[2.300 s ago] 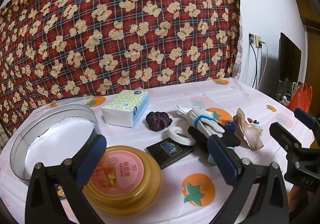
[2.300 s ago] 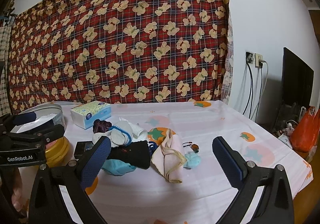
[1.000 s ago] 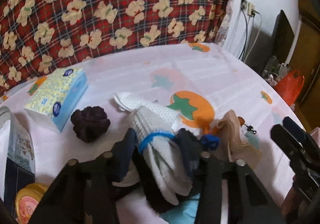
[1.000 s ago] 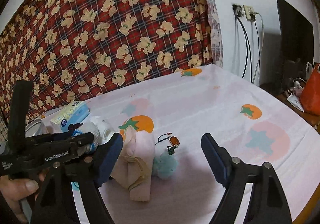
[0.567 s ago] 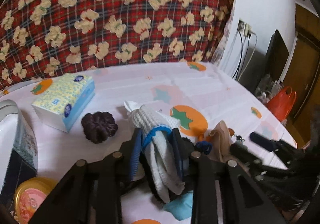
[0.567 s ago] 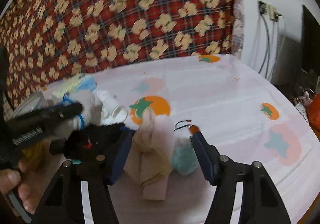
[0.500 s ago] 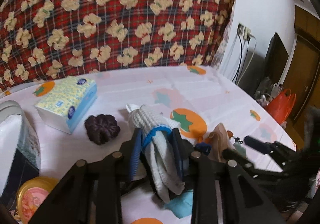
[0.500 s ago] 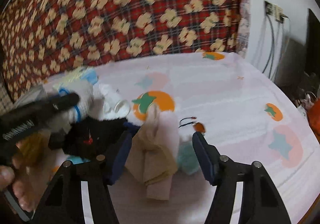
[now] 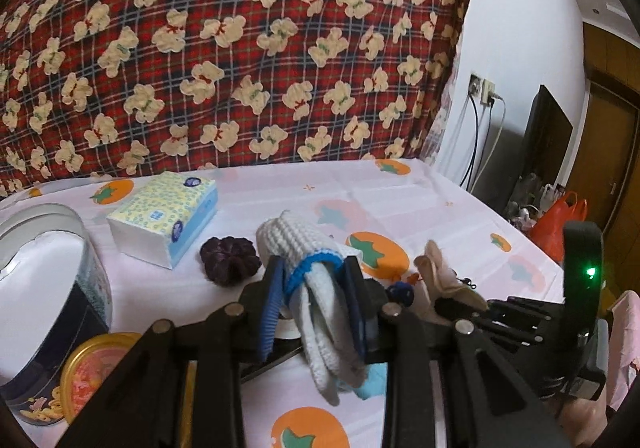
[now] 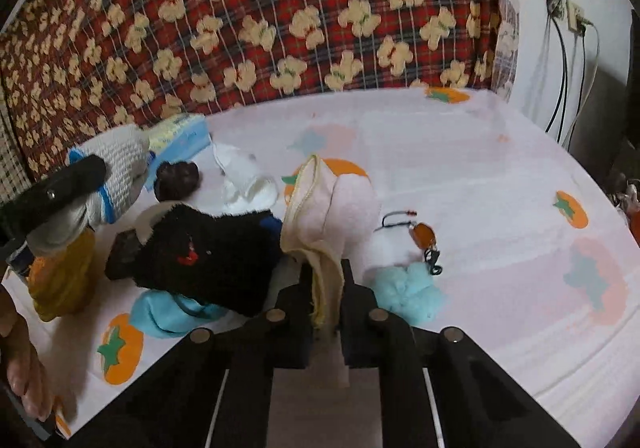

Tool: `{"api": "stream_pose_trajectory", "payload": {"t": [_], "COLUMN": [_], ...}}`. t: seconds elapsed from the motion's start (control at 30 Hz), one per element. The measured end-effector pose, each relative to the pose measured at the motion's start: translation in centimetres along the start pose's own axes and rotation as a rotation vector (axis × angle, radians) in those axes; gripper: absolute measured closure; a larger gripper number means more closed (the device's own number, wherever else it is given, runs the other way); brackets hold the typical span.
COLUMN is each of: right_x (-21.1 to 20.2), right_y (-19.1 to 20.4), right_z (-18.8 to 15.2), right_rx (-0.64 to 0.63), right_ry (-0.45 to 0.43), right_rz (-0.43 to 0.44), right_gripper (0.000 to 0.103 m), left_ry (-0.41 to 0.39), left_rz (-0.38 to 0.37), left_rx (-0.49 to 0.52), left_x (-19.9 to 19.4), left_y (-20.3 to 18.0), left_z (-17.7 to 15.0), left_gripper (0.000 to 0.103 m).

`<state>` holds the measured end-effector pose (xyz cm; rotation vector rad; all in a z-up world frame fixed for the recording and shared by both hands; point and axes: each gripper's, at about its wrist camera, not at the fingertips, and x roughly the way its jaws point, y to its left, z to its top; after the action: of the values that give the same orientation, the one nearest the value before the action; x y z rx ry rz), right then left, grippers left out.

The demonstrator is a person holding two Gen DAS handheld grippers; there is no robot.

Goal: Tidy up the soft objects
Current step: 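Carry the glove with the left tool while the right tool carries the towel toward the tin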

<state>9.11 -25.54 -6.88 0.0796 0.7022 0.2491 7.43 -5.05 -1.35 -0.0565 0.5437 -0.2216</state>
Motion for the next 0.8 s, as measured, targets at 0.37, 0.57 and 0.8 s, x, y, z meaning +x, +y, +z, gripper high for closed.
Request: {"api": "stream_pose_trajectory", "payload": {"t": [0.37, 0.57, 0.8], "right_x": [-3.0, -4.6, -5.6], "right_y": [1.3, 2.7, 4.0], "right_z": [-0.1, -0.4, 0.1], "right_rx": [-0.025, -0.056, -0.072], "right_ry": [-0.168, -0.256, -0.317], "right_rz": [-0.041, -0.046, -0.021], "right_gripper": [0.092, 0.092, 0.092], "left_ry": [-0.034, -0.055, -0.07], "left_rz": [0.006, 0.02, 0.048], "left_rx": [0.012, 0.007, -0.022], "left_x": [-2.1, -3.2, -4.3], "left_y": [0.5, 1.7, 4.0], "left_z": [-1.2, -1.6, -2.1], "left_gripper": [0.074, 0.074, 0.074]}}
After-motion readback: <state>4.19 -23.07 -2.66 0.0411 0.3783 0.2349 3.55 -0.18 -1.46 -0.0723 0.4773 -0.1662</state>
